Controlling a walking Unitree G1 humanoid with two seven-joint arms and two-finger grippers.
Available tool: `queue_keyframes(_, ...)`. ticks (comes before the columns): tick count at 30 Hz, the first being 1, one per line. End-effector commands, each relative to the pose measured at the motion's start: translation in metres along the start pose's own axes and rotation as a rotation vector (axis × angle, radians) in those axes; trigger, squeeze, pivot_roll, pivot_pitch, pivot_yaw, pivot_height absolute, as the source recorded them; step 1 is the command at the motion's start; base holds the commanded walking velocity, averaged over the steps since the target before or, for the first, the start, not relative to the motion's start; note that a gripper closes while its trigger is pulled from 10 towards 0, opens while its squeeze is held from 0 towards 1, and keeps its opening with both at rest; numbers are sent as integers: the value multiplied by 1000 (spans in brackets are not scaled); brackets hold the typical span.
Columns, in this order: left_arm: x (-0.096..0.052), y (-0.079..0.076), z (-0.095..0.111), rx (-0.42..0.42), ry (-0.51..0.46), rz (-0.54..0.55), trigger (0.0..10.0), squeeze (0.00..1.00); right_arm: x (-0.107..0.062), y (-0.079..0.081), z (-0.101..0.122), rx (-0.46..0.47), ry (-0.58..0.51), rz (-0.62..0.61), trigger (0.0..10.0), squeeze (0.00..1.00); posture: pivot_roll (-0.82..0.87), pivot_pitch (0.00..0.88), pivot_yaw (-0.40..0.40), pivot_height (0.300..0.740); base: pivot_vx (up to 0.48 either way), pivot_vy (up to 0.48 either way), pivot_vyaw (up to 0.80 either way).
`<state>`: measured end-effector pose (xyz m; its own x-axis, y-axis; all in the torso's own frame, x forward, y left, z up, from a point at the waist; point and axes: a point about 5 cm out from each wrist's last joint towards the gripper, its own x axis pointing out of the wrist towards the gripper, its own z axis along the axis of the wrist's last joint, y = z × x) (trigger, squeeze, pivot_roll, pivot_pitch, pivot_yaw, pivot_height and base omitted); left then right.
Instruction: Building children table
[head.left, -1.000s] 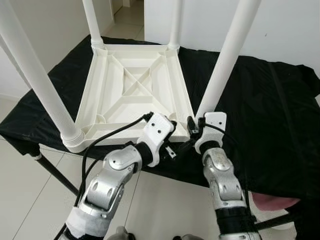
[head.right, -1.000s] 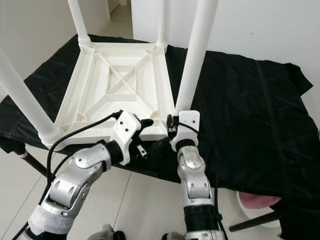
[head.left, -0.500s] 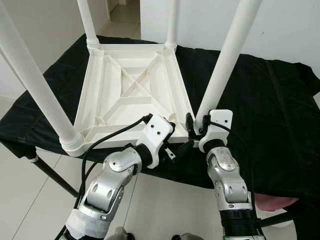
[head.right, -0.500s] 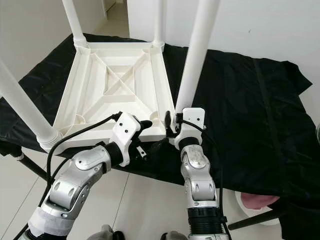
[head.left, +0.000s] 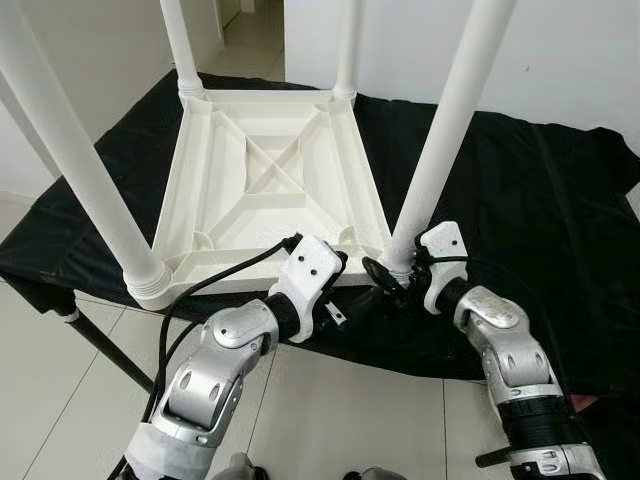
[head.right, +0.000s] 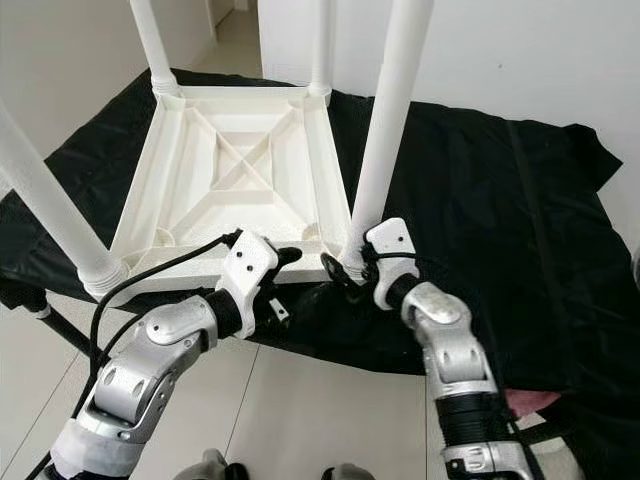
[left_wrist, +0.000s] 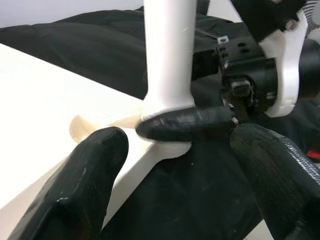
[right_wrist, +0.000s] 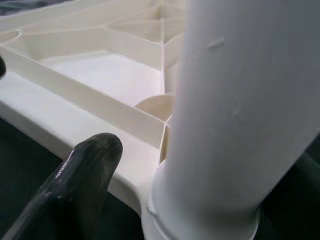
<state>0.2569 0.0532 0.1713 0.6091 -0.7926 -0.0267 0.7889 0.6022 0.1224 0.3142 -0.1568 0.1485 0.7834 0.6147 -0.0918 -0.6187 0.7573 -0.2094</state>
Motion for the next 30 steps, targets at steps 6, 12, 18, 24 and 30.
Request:
queue_keyframes(6,-2,0,-2,6,16,24,10000,0,24,-4,-2,-42,19,194,10000,0,-63,28,-9,740,0,0,0)
queue_keyframes(12,-2,1,0,8,14,27,10000,0,30,-1,-8,-28,59,276,10000,0,-53,36,-9,740,0,0,0)
queue_keyframes(18,-3,-1,-1,0,15,22,10000,0,29,0,-13,-31,75,317,0,0,-42,47,-11,740,0,0,0)
queue_keyframes(24,-5,-5,-3,-4,26,2,10000,0,30,0,-15,-3,57,331,0,0,-45,52,-9,740,0,0,0)
queue_keyframes(30,-5,-8,-5,-7,36,-22,10000,0,30,3,-12,33,4,320,9843,0,-48,52,-7,740,0,0,0)
